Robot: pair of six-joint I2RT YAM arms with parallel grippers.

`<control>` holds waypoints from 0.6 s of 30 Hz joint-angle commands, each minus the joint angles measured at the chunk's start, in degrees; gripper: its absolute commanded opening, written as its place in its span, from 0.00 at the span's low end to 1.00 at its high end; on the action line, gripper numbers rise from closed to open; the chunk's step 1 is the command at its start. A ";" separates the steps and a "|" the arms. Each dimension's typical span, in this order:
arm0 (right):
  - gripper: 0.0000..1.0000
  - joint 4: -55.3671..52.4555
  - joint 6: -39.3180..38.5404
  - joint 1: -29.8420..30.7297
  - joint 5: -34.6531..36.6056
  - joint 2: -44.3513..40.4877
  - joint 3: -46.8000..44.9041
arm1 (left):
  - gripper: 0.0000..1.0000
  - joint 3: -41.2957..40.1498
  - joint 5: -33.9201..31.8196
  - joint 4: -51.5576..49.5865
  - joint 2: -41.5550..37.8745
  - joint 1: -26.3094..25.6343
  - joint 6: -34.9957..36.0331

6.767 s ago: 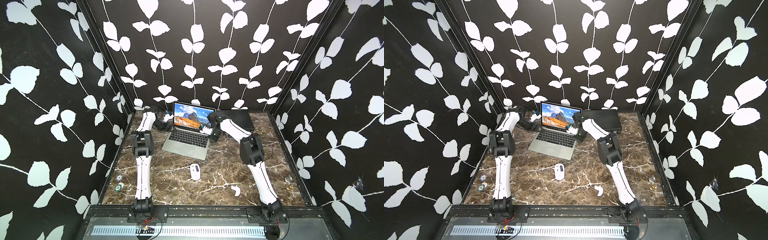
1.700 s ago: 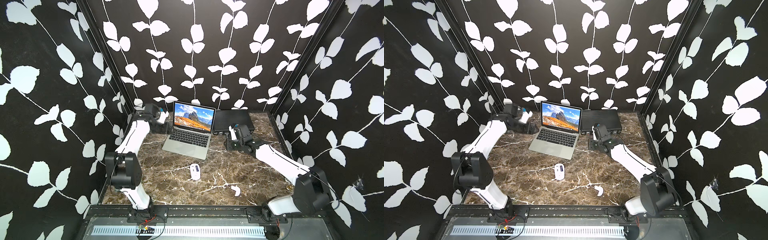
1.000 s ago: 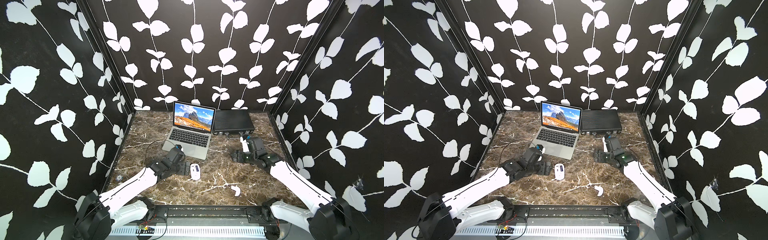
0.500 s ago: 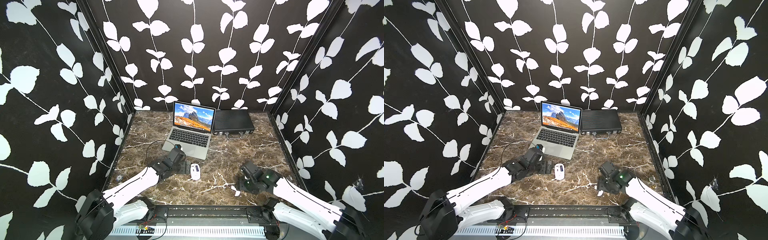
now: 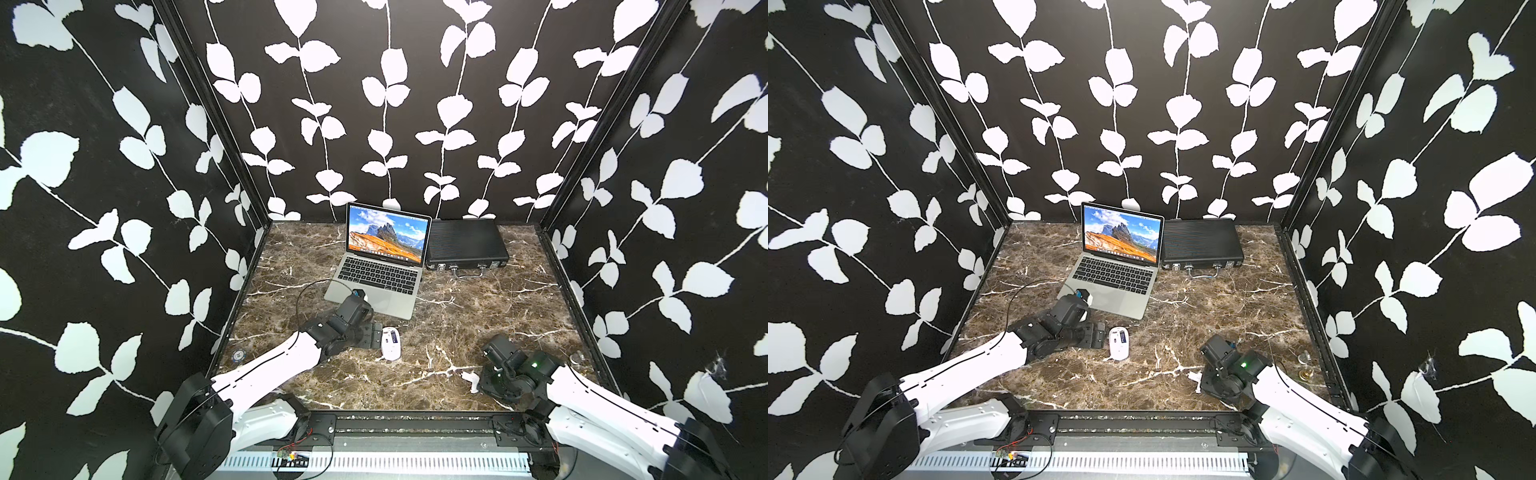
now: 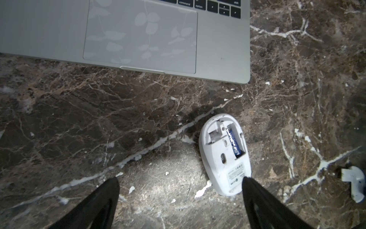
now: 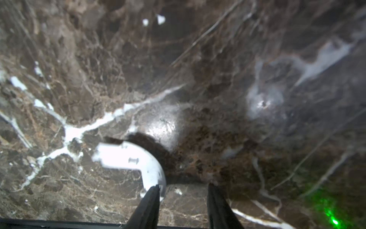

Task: Insert the wireless mouse receiver into the laptop
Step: Pick up the lid from the center of the board.

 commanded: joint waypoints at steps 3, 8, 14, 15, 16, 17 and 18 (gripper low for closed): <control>0.39 7.30 -1.68 0.36 0.08 4.88 1.30 | 0.99 2.74 -0.34 -0.29 0.03 -0.19 1.81; 0.38 11.74 -2.24 0.40 -1.01 7.93 2.09 | 0.99 3.16 0.13 -0.40 0.19 -0.17 2.26; 0.32 13.69 -4.37 0.41 -1.80 9.60 3.15 | 0.99 2.67 0.79 -0.27 0.57 -0.12 2.54; 0.31 13.57 -5.22 0.46 -1.74 9.89 3.24 | 0.99 2.37 0.99 0.09 0.62 -0.13 2.59; 0.30 13.45 -5.84 0.48 -1.82 10.41 3.14 | 0.99 2.37 1.43 0.22 0.78 -0.16 2.46; 0.29 13.34 -6.33 0.46 -1.80 10.84 2.96 | 0.99 2.43 1.64 0.13 0.94 -0.23 2.32; 0.29 13.77 -6.65 0.47 -1.95 11.42 2.48 | 0.99 2.39 2.02 0.17 0.98 -0.19 2.26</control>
